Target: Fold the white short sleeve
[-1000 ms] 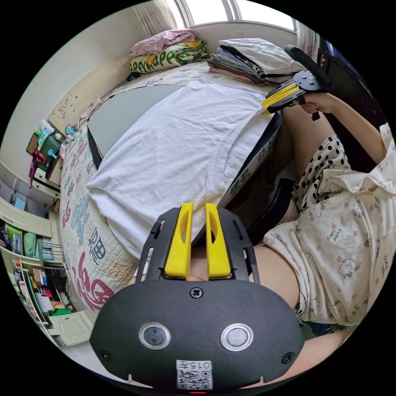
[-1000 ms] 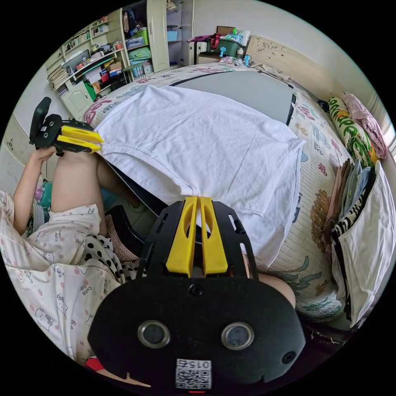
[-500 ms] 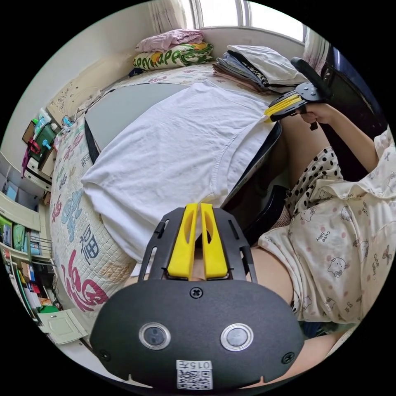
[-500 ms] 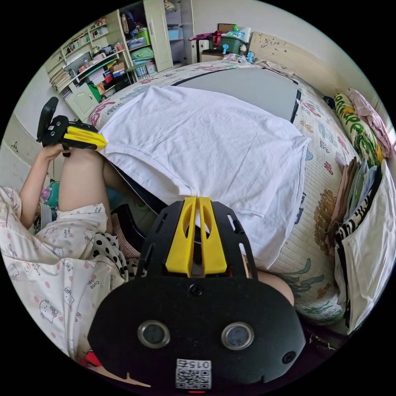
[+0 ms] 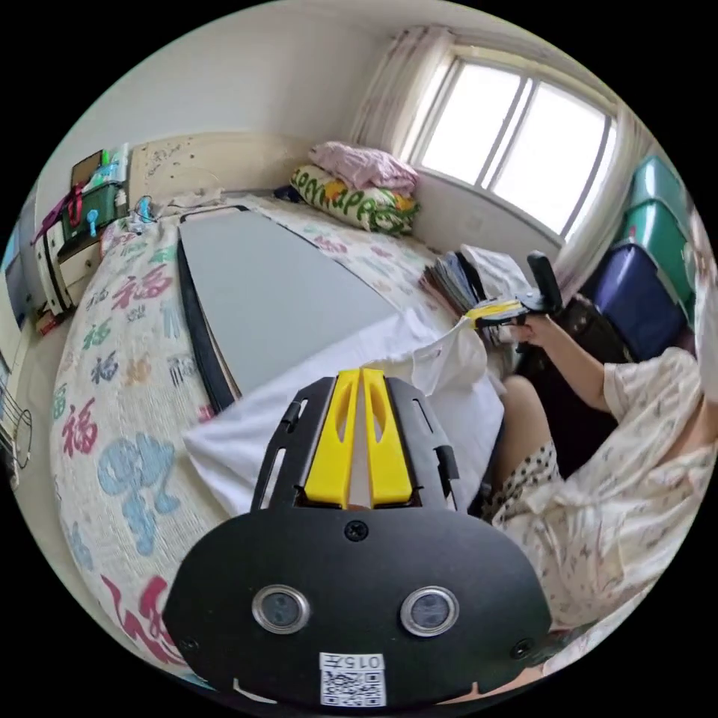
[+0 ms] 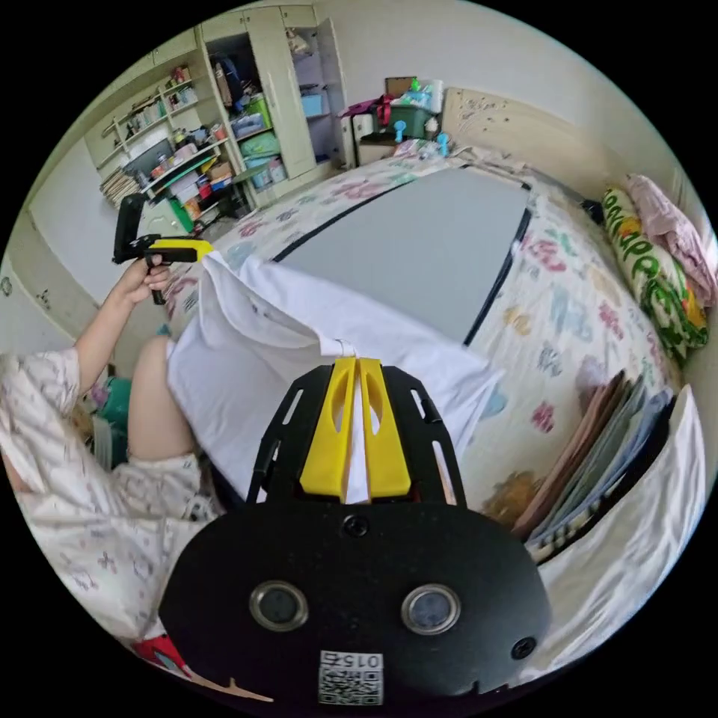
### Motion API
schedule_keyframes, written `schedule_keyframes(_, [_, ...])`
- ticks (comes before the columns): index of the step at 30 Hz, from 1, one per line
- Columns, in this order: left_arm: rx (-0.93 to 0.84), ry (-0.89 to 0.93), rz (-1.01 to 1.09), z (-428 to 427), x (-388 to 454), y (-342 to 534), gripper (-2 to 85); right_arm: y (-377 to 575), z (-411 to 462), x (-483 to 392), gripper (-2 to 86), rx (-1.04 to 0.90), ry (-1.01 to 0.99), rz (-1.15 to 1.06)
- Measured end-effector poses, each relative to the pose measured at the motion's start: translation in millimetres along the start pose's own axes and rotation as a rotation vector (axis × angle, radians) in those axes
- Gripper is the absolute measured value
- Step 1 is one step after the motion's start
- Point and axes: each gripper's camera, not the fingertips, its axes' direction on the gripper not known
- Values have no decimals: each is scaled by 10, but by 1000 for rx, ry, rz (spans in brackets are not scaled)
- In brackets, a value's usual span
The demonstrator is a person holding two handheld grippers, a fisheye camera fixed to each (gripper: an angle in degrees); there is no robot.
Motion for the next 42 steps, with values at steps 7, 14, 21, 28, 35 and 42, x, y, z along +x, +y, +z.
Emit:
schedule_keyframes(7, [494, -137, -213, 425, -607, -1483, 81, -2421, -76, 540, 31, 304, 129, 218])
schedule_keyframes(14, [-54, -180, 116, 2417, -499, -341, 88, -1836, 1257, 114, 78, 7, -47, -150])
schedule_keyframes(21, [-303, -117, 148, 3763, -544, 179, 112, -1983, 1926, 155, 100, -184, -64, -189])
schedule_keyframes(28, [-271, -113, 99, 4134, -632, 493, 25, -2410, 2036, 84, 41, -164, 31, -233])
schedule_keyframes(35, [158, -328, -433, 2920, -2023, 1251, 16, -2817, 1288, 2036, 4, 102, 138, 557])
schedule_keyframes(42, [263, -575, -661, 2383, -2277, 2145, 90, -2596, 1051, 2600, 26, 145, 343, 835])
